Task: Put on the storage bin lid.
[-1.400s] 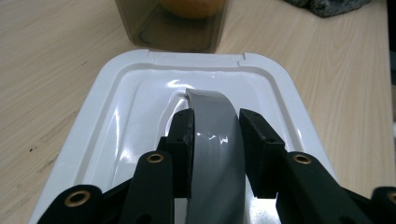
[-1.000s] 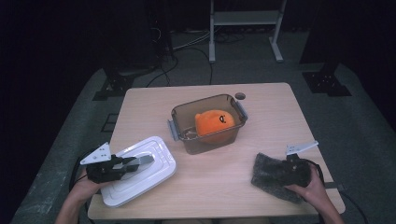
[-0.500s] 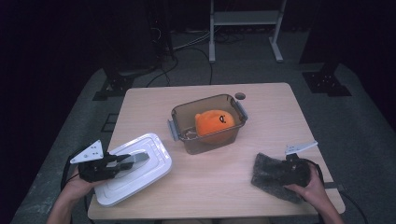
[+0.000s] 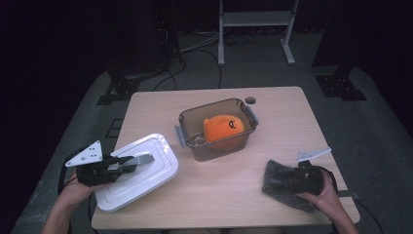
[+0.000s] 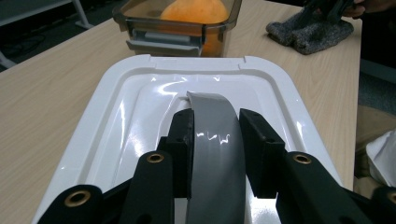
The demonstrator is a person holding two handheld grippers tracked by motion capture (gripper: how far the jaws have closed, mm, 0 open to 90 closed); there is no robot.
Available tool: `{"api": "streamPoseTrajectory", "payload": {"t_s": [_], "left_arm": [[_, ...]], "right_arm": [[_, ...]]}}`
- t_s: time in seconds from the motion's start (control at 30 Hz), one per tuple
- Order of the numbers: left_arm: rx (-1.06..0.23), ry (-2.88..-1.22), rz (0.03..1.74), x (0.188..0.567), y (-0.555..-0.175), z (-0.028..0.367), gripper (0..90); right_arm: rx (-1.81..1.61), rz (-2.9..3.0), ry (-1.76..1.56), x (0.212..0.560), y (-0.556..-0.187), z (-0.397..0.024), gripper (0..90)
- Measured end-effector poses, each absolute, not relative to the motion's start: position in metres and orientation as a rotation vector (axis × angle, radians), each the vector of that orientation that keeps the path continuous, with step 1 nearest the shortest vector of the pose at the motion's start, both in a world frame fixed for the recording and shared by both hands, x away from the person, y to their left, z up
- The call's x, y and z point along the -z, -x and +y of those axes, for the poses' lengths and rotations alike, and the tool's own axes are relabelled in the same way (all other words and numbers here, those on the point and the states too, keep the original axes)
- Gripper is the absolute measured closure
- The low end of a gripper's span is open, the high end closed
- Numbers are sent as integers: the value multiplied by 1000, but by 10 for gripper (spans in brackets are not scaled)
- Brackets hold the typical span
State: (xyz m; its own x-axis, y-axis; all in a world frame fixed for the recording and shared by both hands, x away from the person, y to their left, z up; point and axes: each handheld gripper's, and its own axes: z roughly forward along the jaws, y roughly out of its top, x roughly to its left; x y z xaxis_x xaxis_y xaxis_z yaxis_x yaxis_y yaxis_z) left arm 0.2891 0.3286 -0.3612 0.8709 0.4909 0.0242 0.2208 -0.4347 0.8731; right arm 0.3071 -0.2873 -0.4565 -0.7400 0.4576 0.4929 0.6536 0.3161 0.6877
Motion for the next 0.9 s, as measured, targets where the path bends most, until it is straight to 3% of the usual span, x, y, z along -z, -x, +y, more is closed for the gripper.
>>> {"api": "streamPoseTrajectory", "payload": {"t_s": [0.9], "left_arm": [[-351, -2007, 429, 320, -308, 293, 667]], "right_arm": [[1407, -2372, 1020, 455, -307, -290, 293]]}}
